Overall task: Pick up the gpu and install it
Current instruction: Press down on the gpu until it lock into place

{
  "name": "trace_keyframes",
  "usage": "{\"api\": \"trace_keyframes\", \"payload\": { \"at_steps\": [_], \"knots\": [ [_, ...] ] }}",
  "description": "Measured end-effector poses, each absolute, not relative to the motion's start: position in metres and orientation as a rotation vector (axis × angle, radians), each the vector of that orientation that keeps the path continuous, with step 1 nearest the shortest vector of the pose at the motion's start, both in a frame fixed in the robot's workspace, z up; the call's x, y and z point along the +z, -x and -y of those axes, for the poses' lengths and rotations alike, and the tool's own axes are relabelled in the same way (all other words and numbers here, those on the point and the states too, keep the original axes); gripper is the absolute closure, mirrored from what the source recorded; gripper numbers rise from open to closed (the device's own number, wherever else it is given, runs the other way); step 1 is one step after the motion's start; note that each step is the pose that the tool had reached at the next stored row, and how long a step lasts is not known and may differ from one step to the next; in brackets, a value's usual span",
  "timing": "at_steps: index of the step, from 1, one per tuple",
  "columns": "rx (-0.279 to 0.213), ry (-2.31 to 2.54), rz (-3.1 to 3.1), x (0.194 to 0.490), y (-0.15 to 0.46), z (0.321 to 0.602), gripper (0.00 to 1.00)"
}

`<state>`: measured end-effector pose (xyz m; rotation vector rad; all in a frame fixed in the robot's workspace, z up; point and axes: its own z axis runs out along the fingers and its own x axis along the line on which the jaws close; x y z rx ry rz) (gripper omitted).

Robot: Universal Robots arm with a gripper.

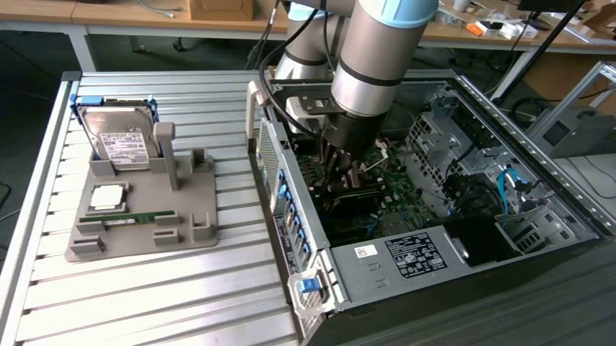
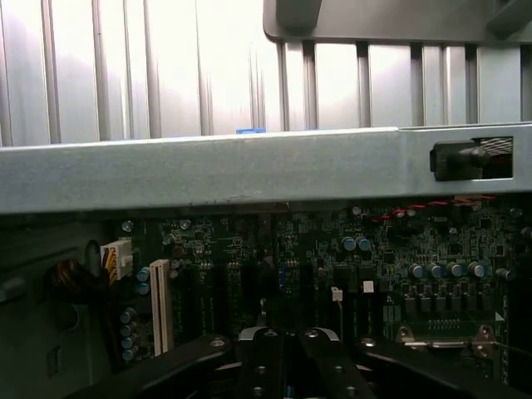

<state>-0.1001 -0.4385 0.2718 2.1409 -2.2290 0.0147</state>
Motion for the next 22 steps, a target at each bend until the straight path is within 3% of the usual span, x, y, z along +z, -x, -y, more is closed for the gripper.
{"api": "trace_keyframes", "payload": {
  "at_steps": [5, 22],
  "knots": [
    [0.016, -2.140, 2.227, 0.294, 0.099, 0.439, 0.89],
    [-0.025, -2.124, 2.209, 0.293, 0.025, 0.439, 0.89]
  ]
}}
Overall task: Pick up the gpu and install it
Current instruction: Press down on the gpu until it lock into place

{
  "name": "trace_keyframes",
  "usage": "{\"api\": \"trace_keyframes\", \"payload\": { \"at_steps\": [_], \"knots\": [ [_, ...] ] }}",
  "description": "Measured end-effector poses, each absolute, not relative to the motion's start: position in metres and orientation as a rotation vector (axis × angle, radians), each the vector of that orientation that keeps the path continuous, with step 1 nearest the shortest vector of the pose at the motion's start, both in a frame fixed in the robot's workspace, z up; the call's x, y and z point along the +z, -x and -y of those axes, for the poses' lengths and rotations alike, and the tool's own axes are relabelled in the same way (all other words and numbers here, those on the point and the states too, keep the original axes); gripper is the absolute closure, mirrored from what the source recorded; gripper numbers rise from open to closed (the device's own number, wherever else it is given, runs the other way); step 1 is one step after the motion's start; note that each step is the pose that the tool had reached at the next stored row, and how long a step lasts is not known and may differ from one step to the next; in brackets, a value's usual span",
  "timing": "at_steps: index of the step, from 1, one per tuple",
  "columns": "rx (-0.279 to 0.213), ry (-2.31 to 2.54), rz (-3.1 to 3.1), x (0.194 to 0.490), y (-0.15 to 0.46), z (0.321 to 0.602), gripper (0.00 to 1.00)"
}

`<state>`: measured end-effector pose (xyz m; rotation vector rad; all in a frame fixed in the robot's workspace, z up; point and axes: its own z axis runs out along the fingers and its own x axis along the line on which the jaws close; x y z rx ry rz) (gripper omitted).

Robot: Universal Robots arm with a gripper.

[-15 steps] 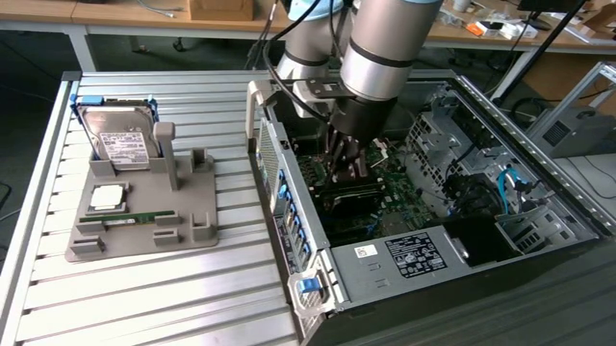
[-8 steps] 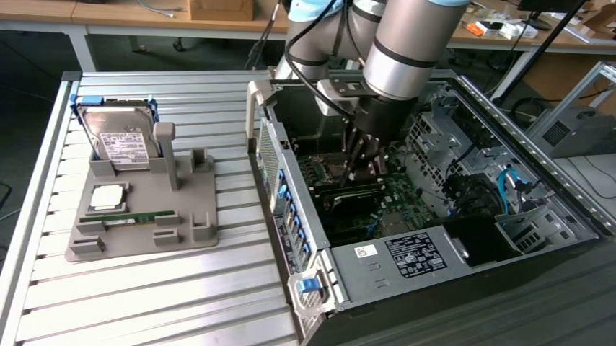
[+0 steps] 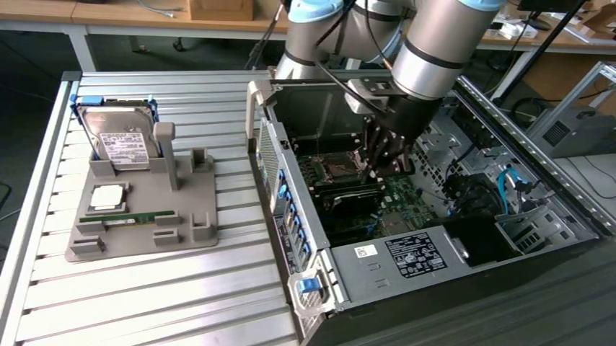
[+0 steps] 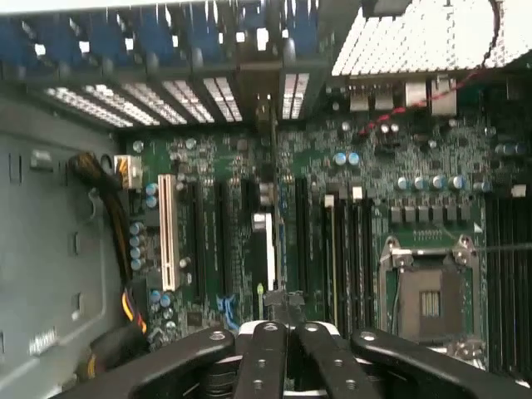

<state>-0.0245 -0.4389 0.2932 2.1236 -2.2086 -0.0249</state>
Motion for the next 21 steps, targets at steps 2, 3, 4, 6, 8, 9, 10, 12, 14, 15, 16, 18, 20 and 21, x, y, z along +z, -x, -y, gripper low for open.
{"api": "trace_keyframes", "payload": {
  "at_steps": [2, 3, 4, 6, 8, 9, 10, 12, 14, 15, 16, 18, 20, 21],
  "knots": [
    [-0.031, -2.121, 2.205, 0.293, 0.015, 0.439, 0.89],
    [-0.035, -2.119, 2.203, 0.293, 0.009, 0.439, 0.89],
    [-0.038, -2.117, 2.202, 0.293, 0.005, 0.439, 0.89],
    [-0.045, -2.114, 2.198, 0.293, -0.005, 0.439, 0.89],
    [-0.052, -2.112, 2.195, 0.293, -0.014, 0.439, 0.89],
    [-0.058, -2.109, 2.192, 0.293, -0.020, 0.439, 0.89],
    [-0.062, -2.107, 2.189, 0.293, -0.025, 0.439, 0.89],
    [-0.068, -2.104, 2.186, 0.293, -0.032, 0.439, 0.89],
    [-0.070, -2.103, 2.185, 0.293, -0.035, 0.439, 0.89],
    [-0.070, -2.103, 2.185, 0.293, -0.036, 0.439, 0.89],
    [-0.070, -2.103, 2.185, 0.293, -0.036, 0.439, 0.89],
    [-0.070, -2.103, 2.185, 0.293, -0.036, 0.439, 0.89],
    [-0.071, -2.103, 2.185, 0.293, -0.036, 0.439, 0.89],
    [-0.070, -2.103, 2.185, 0.293, -0.036, 0.439, 0.89]
  ]
}}
